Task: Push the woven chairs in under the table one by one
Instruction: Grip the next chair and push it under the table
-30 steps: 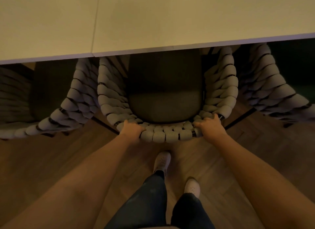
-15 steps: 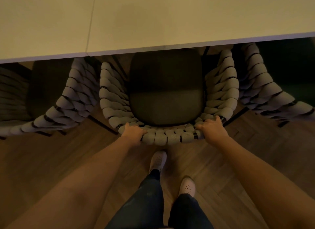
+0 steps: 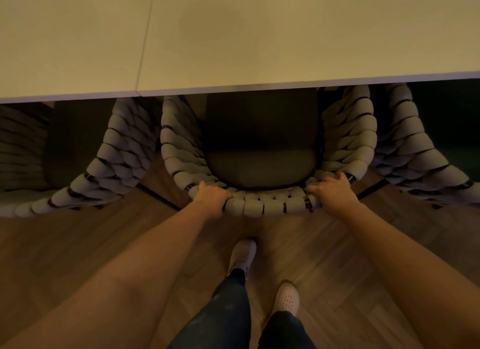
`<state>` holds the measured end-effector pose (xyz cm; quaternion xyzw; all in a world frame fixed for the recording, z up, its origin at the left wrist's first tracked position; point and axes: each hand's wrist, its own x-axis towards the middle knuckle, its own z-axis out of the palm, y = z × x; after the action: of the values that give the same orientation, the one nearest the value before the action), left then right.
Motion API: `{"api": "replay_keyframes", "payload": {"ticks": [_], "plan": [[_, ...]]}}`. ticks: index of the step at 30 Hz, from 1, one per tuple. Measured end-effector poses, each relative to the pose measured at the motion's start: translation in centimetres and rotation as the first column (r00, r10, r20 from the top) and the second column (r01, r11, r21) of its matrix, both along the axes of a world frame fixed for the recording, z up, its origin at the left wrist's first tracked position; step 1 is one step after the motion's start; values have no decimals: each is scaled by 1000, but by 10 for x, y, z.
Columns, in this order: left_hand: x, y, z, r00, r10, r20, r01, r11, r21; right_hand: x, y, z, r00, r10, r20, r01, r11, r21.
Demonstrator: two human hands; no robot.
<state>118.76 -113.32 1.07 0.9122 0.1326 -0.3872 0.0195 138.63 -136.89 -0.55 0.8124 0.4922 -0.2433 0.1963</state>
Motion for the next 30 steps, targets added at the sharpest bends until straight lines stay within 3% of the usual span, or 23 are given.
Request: {"api": "replay_keyframes", "payload": {"ticks": [20, 30], "plan": [[2, -10, -10, 998, -62, 14, 63, 998, -22, -2, -11, -5, 998, -59, 30, 60, 998, -27], [0, 8, -9, 998, -63, -28, 63, 998, -2, -11, 3, -6, 999, -40, -25, 39, 999, -13]]}}
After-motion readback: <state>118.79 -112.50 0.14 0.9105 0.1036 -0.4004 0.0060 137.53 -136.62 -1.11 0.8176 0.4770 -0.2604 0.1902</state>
